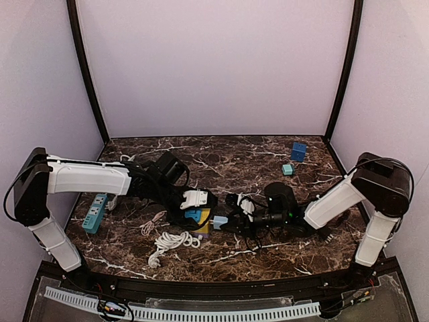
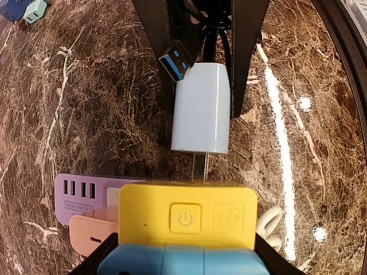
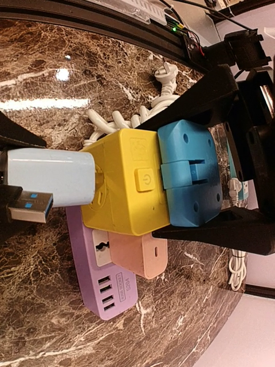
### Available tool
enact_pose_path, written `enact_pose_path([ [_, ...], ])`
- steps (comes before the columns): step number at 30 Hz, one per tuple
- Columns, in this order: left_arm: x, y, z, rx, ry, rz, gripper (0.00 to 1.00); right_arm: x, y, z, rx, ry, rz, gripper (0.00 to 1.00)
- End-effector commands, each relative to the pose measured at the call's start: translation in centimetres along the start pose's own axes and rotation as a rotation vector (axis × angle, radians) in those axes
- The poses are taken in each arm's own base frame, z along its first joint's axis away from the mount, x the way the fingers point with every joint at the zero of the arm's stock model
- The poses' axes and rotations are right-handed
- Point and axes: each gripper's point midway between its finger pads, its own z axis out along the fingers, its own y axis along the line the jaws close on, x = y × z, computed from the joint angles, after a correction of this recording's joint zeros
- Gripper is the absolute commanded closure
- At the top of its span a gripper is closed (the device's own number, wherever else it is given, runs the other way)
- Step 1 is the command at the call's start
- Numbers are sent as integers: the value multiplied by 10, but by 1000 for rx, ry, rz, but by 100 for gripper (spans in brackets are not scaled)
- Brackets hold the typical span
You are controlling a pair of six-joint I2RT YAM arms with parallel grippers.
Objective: Insert the plug
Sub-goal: Insert the plug into the socket.
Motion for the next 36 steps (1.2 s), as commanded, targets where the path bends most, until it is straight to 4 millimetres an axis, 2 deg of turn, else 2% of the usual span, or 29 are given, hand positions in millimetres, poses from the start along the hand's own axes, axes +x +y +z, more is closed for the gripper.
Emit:
enact_pose_path([
  [1, 53, -34, 37, 115, 157, -58, 67, -18, 2, 9, -24, -57, -26, 100],
  [14, 62, -40, 43, 135, 173, -45, 69, -11, 5, 4, -26, -38, -1, 100],
  [24, 56, -36, 51, 121, 136, -76, 71, -14, 9, -17, -2, -48, -2, 100],
  [29, 48, -31, 56, 106, 98, -76, 74, -16, 6, -24, 20, -49, -8, 100],
  [36, 51, -43, 57, 169, 88, -31, 75, -7, -7, -26, 46, -37, 5, 100],
])
